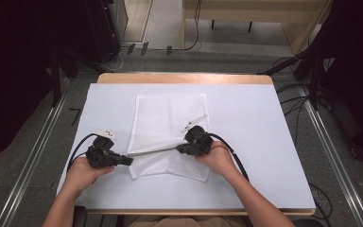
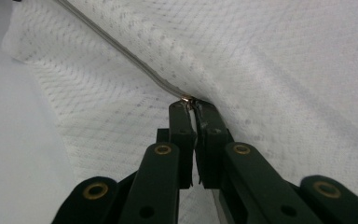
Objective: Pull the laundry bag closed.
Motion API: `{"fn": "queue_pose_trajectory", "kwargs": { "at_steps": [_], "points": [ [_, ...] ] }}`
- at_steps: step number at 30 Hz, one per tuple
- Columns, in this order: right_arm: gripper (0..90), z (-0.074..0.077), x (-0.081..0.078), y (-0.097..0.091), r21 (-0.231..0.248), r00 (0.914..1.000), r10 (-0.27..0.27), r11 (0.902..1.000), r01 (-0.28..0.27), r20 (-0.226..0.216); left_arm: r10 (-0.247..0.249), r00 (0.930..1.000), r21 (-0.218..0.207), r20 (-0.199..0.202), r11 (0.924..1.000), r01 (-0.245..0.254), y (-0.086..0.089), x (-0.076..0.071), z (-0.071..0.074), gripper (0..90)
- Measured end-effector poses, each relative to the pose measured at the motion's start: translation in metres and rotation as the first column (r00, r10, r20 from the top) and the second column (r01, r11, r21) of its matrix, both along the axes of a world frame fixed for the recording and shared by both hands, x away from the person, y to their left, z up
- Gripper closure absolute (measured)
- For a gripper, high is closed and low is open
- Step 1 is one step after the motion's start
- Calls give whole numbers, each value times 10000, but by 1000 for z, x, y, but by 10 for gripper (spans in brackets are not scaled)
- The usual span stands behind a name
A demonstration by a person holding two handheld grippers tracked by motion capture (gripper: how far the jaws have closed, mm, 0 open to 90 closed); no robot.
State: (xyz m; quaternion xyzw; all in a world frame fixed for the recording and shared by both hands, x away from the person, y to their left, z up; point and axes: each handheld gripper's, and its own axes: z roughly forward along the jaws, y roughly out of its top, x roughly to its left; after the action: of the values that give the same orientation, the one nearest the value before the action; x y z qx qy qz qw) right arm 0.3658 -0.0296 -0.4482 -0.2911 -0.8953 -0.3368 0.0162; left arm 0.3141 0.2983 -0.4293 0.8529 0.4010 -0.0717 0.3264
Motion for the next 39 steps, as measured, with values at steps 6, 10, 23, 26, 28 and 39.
{"fn": "queue_pose_trajectory", "kwargs": {
  "at_steps": [6,10,23,26,28,39],
  "points": [
    [879,0,0,-5,-79,10000,-16,10000,15,-28,35,10000,33,-35,10000,-35,0,0,0,885],
    [879,-1,0,-10,-119,10000,-88,9999,88,-19,42,10000,8,-47,10000,-42,1,-1,0,885],
    [879,-4,-2,-28,-166,9995,-307,9994,305,-120,-4,9999,-39,-123,10000,3,3,-1,-2,885],
    [879,-4,-1,-32,-170,9992,-367,9992,365,-132,32,9999,-82,-156,10000,-34,4,-1,-2,885],
    [879,-4,-1,-34,-126,9991,-400,9991,398,-150,22,9999,-68,-158,10000,-23,5,-1,-2,885],
    [879,-3,-2,-45,-204,9982,-563,9982,558,-201,47,9998,-191,-192,9998,-50,9,-2,-3,886]
  ]
}}
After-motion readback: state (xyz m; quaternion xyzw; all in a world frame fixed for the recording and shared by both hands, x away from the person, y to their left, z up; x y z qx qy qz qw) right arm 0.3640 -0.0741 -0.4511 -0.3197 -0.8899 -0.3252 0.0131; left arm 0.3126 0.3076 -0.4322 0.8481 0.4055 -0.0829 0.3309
